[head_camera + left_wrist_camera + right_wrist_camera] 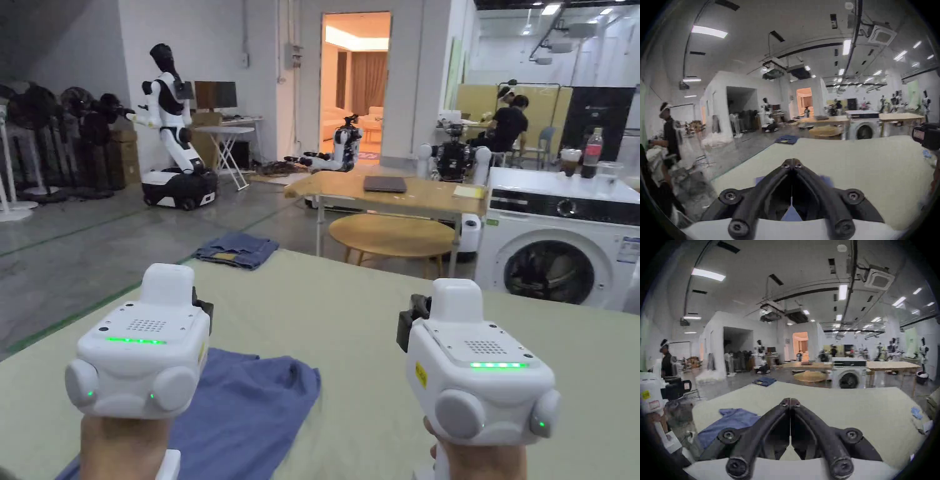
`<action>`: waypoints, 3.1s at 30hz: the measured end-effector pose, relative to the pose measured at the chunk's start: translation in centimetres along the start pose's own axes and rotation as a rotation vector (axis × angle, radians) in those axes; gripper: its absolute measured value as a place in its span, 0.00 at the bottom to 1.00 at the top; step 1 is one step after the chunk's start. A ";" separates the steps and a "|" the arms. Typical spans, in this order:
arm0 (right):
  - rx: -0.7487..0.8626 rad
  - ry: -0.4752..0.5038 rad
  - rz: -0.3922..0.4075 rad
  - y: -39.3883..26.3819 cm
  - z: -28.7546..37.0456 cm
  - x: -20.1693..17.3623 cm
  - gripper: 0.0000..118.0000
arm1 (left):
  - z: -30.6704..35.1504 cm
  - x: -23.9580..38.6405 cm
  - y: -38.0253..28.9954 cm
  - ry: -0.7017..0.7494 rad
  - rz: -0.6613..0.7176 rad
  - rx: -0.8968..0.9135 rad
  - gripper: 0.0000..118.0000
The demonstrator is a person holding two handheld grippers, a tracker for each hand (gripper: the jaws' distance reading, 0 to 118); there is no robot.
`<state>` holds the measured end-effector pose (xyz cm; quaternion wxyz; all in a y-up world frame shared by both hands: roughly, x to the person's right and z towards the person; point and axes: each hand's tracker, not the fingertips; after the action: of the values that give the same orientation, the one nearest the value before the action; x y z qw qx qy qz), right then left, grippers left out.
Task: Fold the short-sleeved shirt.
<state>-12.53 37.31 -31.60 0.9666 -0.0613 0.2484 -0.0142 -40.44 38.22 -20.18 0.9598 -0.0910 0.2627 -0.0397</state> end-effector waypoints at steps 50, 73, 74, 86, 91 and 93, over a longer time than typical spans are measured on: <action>-0.141 -0.303 -0.066 -6.5 6.7 15.9 0.00 | -12.0 32.4 -1.6 -0.838 -0.228 -0.540 0.00; -0.164 -0.580 -0.091 -7.9 16.8 29.0 0.00 | 1.1 48.1 -8.6 -0.993 -0.385 -0.427 0.90; -0.153 -0.570 -0.082 -7.6 16.5 28.3 0.00 | 1.7 45.8 -7.4 -0.979 -0.355 -0.382 0.90; -0.174 -0.485 -0.084 -7.3 11.4 22.6 0.00 | -0.7 17.6 -4.9 -0.516 -0.045 -0.194 0.59; -0.159 -0.453 -0.106 -7.5 10.7 21.8 0.00 | -3.6 15.0 -5.6 -0.485 -0.077 -0.271 0.00; -0.149 -0.445 -0.099 -7.5 10.7 21.4 0.00 | -5.5 14.8 -6.1 -0.455 -0.065 -0.355 0.00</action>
<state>11.39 29.87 -31.63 0.9885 -0.1461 0.0264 -0.0295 -30.72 29.53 -31.00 0.9613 -0.2725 0.0402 -0.0026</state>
